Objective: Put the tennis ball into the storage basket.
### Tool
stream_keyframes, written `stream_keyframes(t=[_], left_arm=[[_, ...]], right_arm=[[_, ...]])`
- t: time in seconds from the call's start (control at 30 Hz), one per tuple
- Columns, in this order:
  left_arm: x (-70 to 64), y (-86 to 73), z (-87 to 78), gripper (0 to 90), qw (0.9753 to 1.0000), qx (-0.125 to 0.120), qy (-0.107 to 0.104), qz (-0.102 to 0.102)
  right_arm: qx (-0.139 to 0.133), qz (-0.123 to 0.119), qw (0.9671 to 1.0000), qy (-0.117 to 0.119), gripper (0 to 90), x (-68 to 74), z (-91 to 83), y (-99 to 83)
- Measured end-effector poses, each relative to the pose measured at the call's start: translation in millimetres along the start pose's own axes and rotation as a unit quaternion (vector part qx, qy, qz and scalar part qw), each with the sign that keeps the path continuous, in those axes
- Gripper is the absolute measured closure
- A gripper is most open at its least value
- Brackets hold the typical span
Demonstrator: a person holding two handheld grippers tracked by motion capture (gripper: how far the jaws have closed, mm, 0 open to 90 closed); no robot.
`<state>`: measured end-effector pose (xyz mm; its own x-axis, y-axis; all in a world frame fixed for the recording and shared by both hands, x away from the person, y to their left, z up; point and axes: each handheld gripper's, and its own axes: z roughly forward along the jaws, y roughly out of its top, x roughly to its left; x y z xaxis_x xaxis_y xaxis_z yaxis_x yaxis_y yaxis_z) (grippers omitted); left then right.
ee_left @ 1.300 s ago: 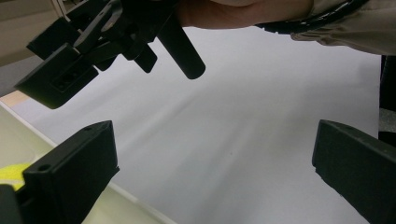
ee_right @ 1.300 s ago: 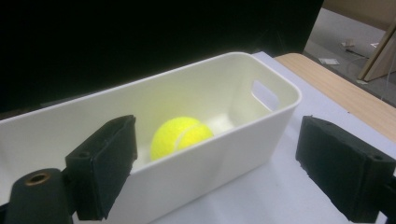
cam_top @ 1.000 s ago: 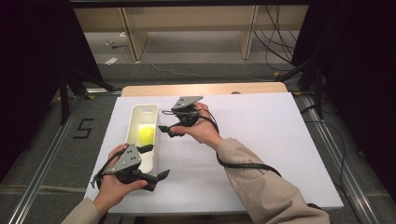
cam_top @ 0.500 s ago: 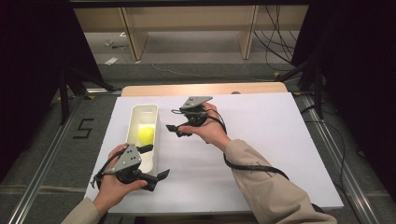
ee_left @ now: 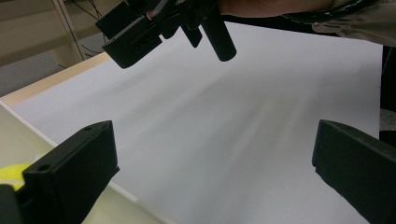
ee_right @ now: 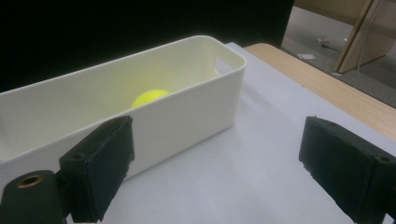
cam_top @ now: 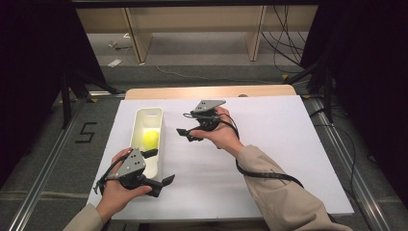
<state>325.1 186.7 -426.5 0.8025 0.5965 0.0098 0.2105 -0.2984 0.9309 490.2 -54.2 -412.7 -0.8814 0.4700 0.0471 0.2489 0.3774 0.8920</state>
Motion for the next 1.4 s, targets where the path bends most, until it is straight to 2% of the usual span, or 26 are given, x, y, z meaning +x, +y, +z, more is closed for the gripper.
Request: stream_keyframes(t=[1.4], left_arm=[[0.4, -0.2, 0.7, 0.0, 1.0, 0.001, 0.0, -0.002]], right_arm=[[-0.017, 0.021, 0.999, -0.037, 11.6, -22.1, -53.5, -22.9]])
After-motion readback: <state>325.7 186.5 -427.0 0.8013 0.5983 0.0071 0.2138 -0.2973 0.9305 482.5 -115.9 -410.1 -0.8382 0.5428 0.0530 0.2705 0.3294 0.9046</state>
